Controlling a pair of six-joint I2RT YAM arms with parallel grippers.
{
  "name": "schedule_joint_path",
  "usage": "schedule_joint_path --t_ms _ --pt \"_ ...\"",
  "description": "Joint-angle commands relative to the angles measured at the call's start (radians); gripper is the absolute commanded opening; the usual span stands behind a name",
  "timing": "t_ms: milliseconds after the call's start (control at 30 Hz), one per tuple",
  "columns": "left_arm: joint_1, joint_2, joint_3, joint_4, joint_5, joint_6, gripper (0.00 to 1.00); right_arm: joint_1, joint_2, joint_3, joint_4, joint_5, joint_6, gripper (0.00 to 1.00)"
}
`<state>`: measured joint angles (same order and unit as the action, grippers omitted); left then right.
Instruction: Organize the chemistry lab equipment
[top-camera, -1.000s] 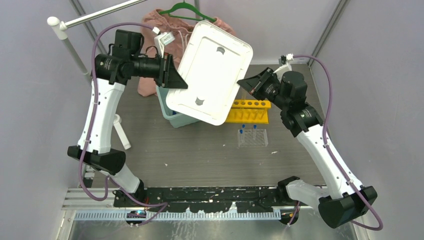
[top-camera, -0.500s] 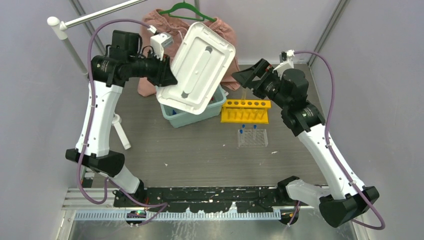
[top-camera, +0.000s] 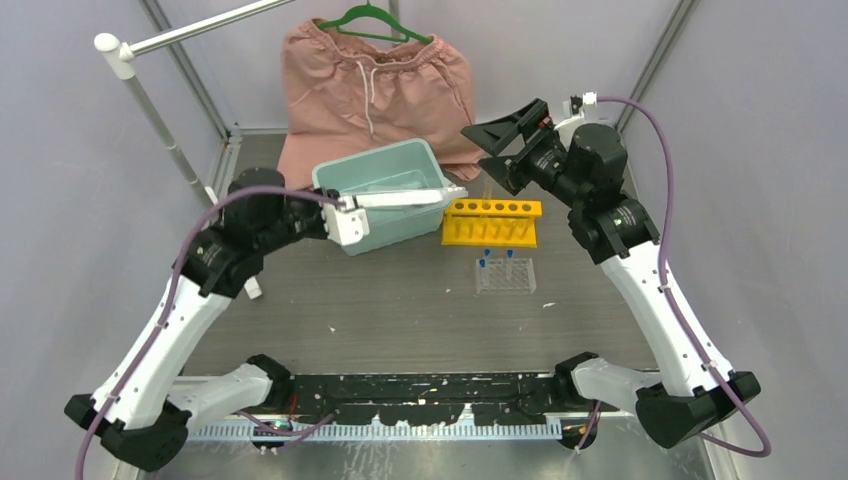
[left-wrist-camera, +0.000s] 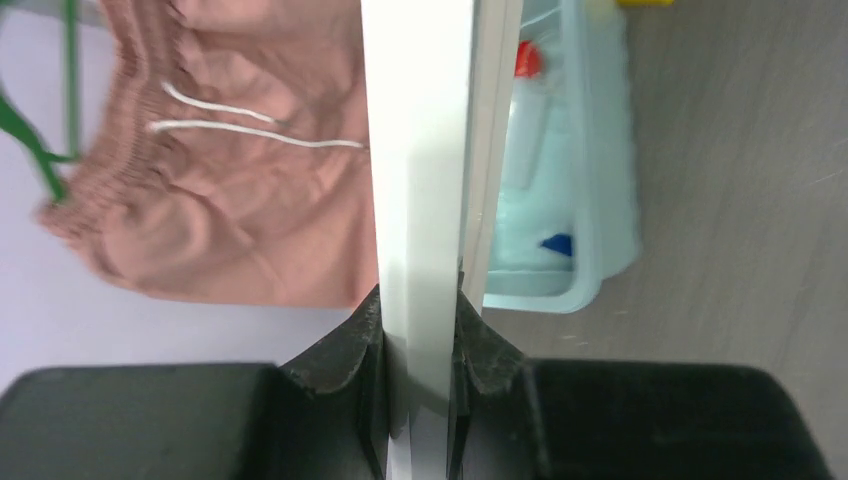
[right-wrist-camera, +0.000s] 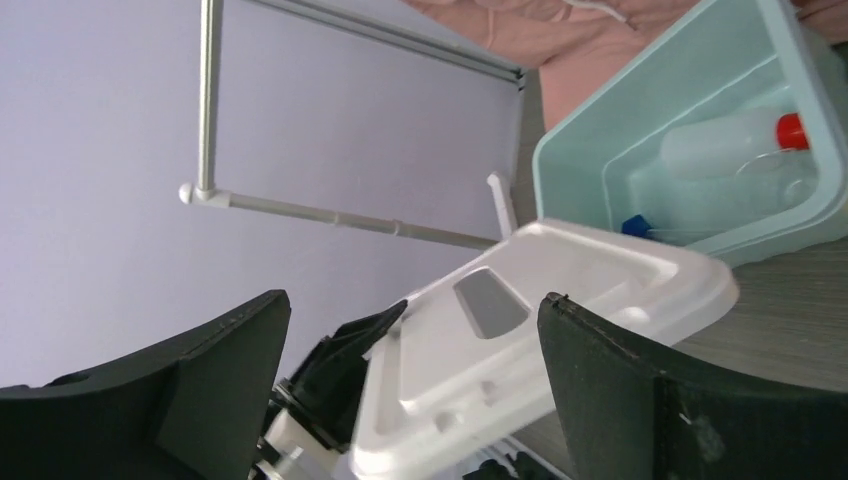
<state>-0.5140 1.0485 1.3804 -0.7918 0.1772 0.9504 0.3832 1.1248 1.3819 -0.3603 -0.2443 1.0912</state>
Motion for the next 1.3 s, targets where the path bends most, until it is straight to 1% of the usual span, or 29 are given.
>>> schedule_joint_path --t_ms 0,67,167,267,333,500,567,667,800,867,933,1033,1100,1167,1267 --pt "-0.043 -0.117 -0.140 0.404 -0.123 0.402 0.00 0.003 0.002 -0.013 0.102 -0.087 0.156 1.00" --pt "-0.054 -0.140 -0.198 0.490 -0.146 0.469 0.00 0.003 -0.007 -0.026 0.090 -0.084 0.163 0.98" --pt "-0.064 -0.164 -0.296 0.663 -0.169 0.577 0.00 0.002 -0.026 -0.021 -0.002 -0.030 0.113 0.96" --pt "-0.070 -0.180 -0.367 0.780 -0.170 0.664 0.00 0.002 -0.047 -0.035 -0.054 0.027 0.086 0.94" --pt "-0.079 -0.185 -0.402 0.875 -0.170 0.714 0.00 0.002 -0.048 -0.049 -0.057 0.045 0.085 0.92" --pt "-0.096 -0.182 -0.454 1.024 -0.171 0.803 0.00 0.003 -0.004 -0.063 -0.040 0.033 0.101 0.88" --pt "-0.101 -0.173 -0.461 1.061 -0.207 0.826 0.00 0.005 0.010 -0.078 -0.018 0.029 0.120 0.86" --pt "-0.100 -0.163 -0.465 1.088 -0.213 0.843 0.00 0.019 0.024 -0.105 0.045 0.034 0.156 0.85" --pt "-0.107 -0.150 -0.463 1.105 -0.226 0.845 0.00 0.047 0.074 -0.089 0.101 0.029 0.186 0.84" --pt "-0.110 -0.144 -0.456 1.108 -0.232 0.847 0.00 0.059 0.091 -0.101 0.177 0.015 0.222 0.84" --pt "-0.111 -0.141 -0.452 1.104 -0.235 0.849 0.00 0.065 0.109 -0.132 0.299 -0.011 0.280 0.83" --pt "-0.112 -0.143 -0.458 1.100 -0.235 0.851 0.00 0.088 0.158 -0.115 0.353 -0.032 0.305 0.79" --pt "-0.112 -0.147 -0.464 1.090 -0.234 0.852 0.00 0.104 0.176 -0.120 0.428 -0.032 0.328 0.72" --pt "-0.113 -0.150 -0.469 1.077 -0.240 0.851 0.00 0.111 0.191 -0.120 0.476 -0.035 0.350 0.60" --pt "-0.113 -0.143 -0.468 1.054 -0.269 0.835 0.00 0.112 0.196 -0.116 0.498 -0.039 0.352 0.42"
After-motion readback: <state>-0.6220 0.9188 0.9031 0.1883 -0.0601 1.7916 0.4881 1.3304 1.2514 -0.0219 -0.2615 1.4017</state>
